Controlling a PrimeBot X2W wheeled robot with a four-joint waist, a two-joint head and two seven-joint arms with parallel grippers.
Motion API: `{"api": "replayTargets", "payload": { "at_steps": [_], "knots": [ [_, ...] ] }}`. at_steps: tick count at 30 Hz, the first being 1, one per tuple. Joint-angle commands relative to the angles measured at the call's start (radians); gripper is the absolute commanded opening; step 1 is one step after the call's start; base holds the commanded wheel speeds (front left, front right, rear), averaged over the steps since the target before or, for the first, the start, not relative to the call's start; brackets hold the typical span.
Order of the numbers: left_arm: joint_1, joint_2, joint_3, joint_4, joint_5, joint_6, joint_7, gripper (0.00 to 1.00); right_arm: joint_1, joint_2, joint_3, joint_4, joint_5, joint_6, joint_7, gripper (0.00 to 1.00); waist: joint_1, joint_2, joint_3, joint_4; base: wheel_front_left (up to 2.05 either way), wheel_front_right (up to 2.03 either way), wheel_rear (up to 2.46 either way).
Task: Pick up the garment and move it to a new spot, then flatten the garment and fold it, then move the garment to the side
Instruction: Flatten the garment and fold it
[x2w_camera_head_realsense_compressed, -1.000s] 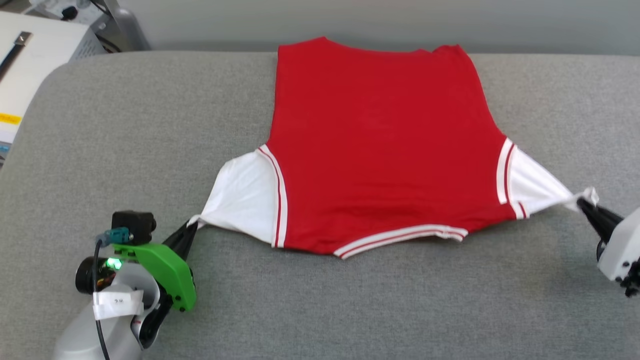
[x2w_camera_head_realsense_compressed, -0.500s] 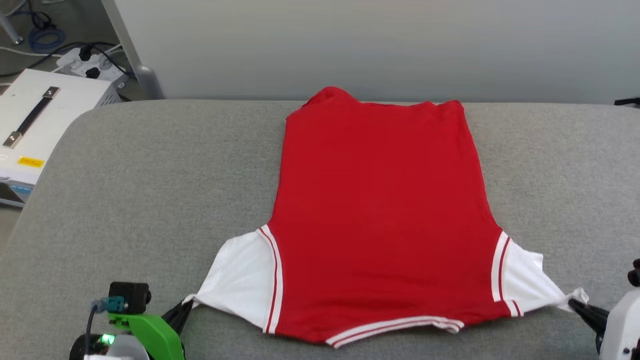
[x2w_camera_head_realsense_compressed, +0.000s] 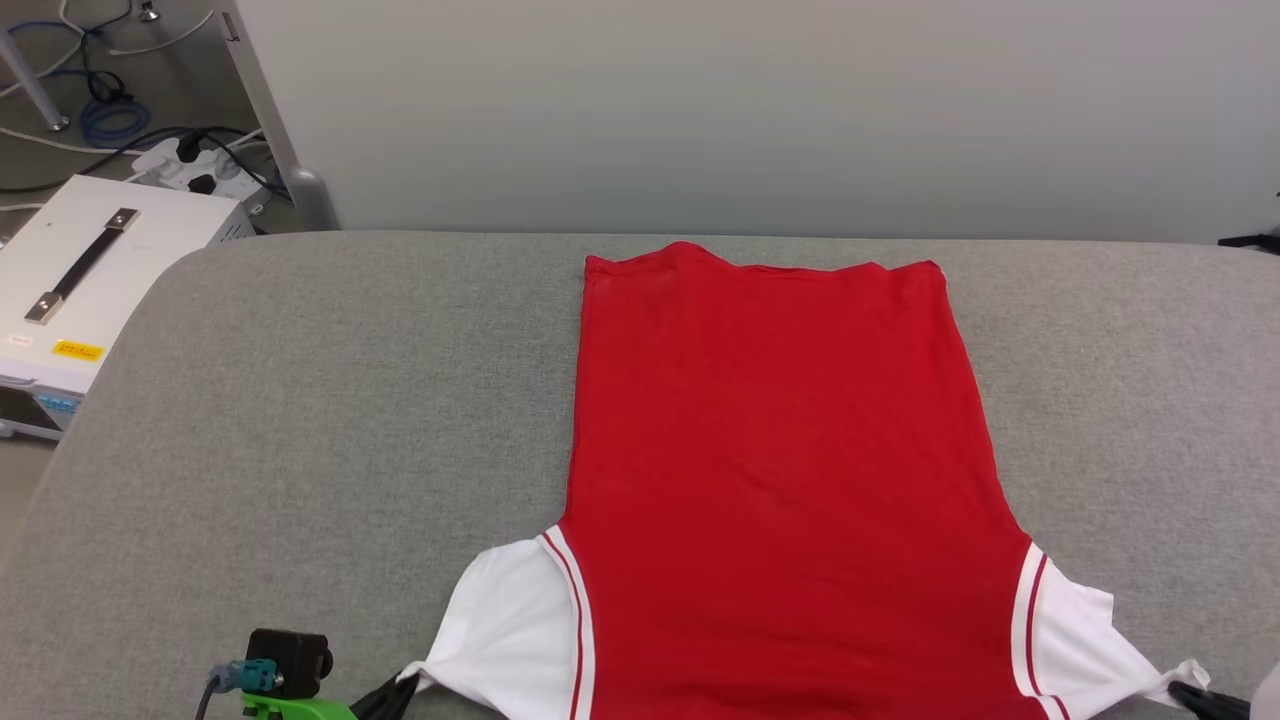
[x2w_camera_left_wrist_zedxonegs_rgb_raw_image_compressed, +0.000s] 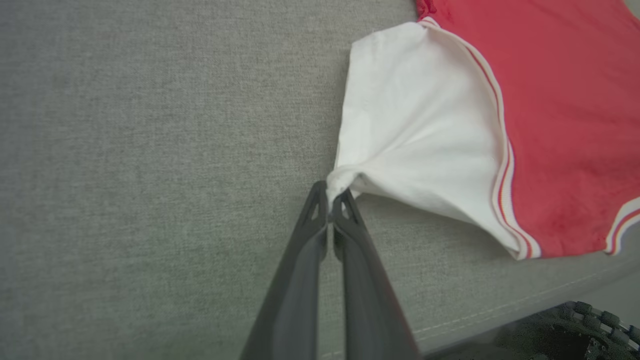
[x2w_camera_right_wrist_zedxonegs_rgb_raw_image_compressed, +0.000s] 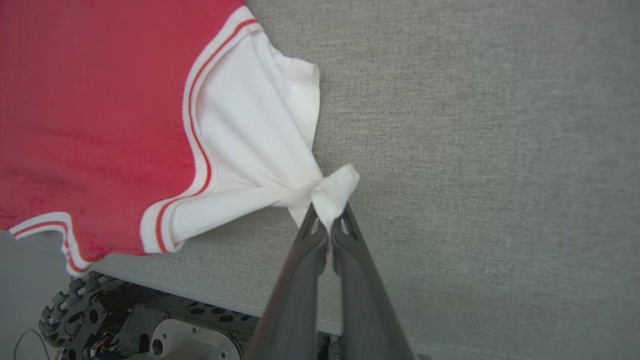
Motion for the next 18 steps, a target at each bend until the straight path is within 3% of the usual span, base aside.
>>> {"api": "replayTargets", "payload": {
  "at_steps": [1,2,9,18],
  "knots": [
    [0.012,0.017,-0.003,-0.023,0.007,0.006,0.005,0.0,0.011,-0.006,-0.023,-0.008,-0.017,-0.002,0.004,0.53,0.0001,0.0,0.007,0.002,0.0,0.0,0.0],
    [0.01,0.023,-0.006,-0.039,0.014,0.008,0.008,0.0,0.008,-0.006,-0.034,-0.014,-0.027,-0.002,0.006,1.0,0.0001,0.0,0.012,0.003,0.0,0.0,0.0],
    [-0.023,0.062,-0.015,-0.251,0.019,0.046,0.1,0.0,-0.089,0.006,-0.148,-0.133,-0.072,-0.002,0.116,1.0,0.0001,0.0,0.099,0.037,0.0,0.0,0.0],
    [-0.068,0.105,-0.031,-0.518,0.062,0.134,0.223,0.0,-0.369,0.075,-0.278,-0.214,-0.152,-0.002,0.387,1.0,0.0001,0.0,0.277,0.129,0.0,0.0,0.0]
  ]
}}
